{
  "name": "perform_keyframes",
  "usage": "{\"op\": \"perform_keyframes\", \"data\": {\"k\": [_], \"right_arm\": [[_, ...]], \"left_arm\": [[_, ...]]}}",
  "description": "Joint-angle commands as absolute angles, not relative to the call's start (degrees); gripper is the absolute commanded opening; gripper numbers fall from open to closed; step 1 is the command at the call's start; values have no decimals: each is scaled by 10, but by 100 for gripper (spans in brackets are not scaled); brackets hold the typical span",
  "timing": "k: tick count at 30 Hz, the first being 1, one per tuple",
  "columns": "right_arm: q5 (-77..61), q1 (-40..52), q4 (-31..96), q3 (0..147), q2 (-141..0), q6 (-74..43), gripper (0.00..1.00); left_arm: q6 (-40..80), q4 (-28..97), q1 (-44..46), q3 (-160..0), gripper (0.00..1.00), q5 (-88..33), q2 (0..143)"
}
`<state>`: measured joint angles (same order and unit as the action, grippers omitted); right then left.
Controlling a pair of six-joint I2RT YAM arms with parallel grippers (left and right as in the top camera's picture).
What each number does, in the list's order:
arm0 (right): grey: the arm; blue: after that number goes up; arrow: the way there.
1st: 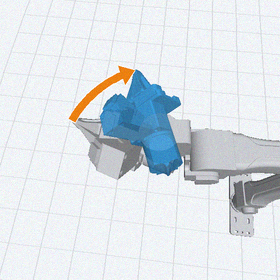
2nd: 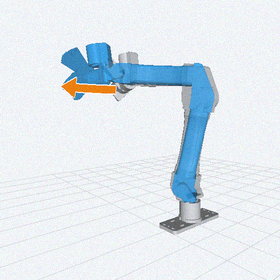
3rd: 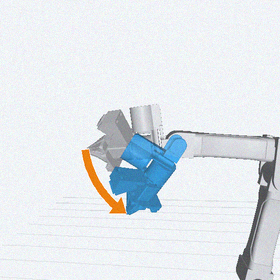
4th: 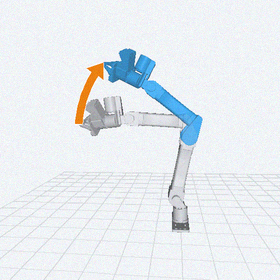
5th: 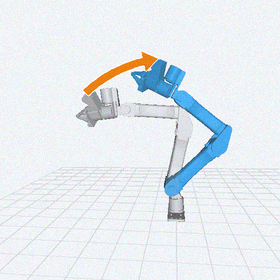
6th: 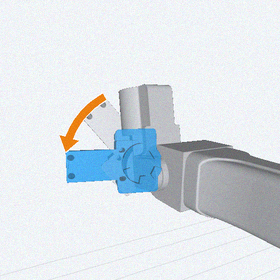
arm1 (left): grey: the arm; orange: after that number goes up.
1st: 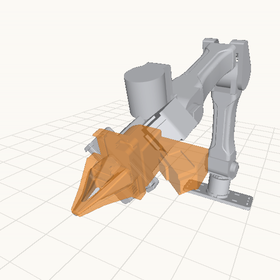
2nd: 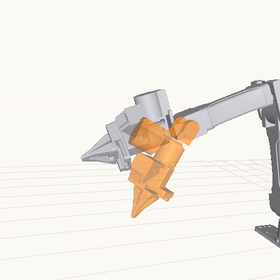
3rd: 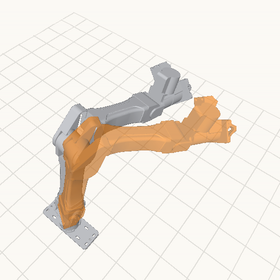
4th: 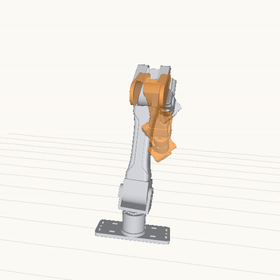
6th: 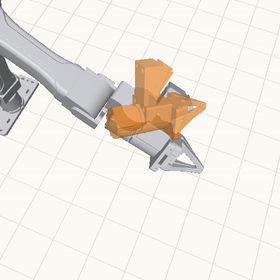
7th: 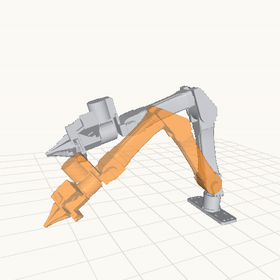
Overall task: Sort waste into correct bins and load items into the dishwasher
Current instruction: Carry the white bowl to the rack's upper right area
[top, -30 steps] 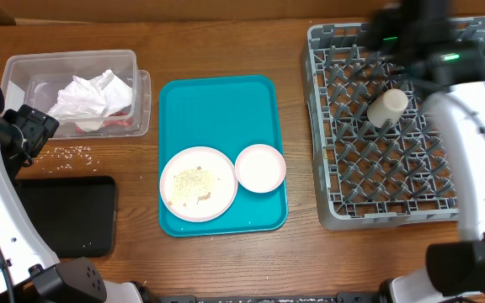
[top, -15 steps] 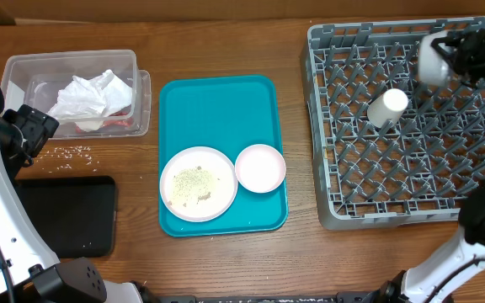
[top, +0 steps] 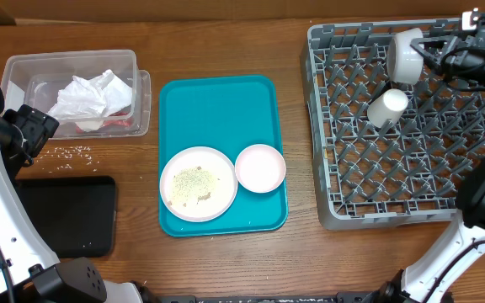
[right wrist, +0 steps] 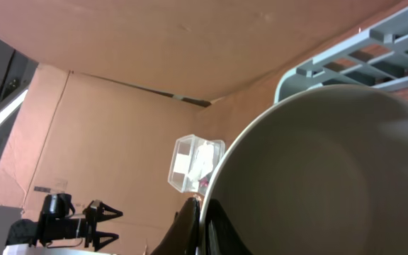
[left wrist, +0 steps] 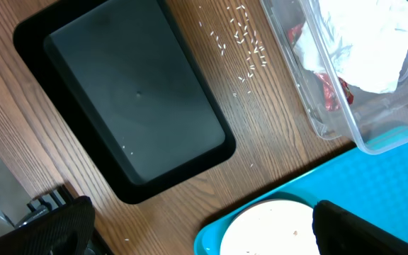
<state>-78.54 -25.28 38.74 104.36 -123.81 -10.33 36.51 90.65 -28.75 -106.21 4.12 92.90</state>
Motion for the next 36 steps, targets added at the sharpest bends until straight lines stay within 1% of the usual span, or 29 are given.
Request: {"op": "perform_keyframes", "data": {"k": [1,8,12,18,23,29,34,36], "right_arm": [[-766,-247,370,1042,-1256,-139,4],[-755,-260,271,1042,-1271,-232,4],[-752,-260,237,1042,-1284,-271,4],[-726,-260,237,1042,-1295,-280,4],[-648,-263,269,1042,-1295,-302,4],[-635,-279,278,1044,-1292,-300,10],[-634,-300,283,1046,-1280,-300,17],[-632,-310,289,1047,-1273,-300,17]], "left_arm": [[373,908,-289,-1062,100,44,922],[373,908,-289,-1062,100,44,922],[373,908,-288,-1062,100,44,922],[373,908,-289,-1062,100,44,922],[373,908,-288,-1062,100,44,922],[373,908,-289,-1062,100,44,922],[373,908,-288,-1062,100,44,922],[373,908,-288,-1062,100,44,922]]}}
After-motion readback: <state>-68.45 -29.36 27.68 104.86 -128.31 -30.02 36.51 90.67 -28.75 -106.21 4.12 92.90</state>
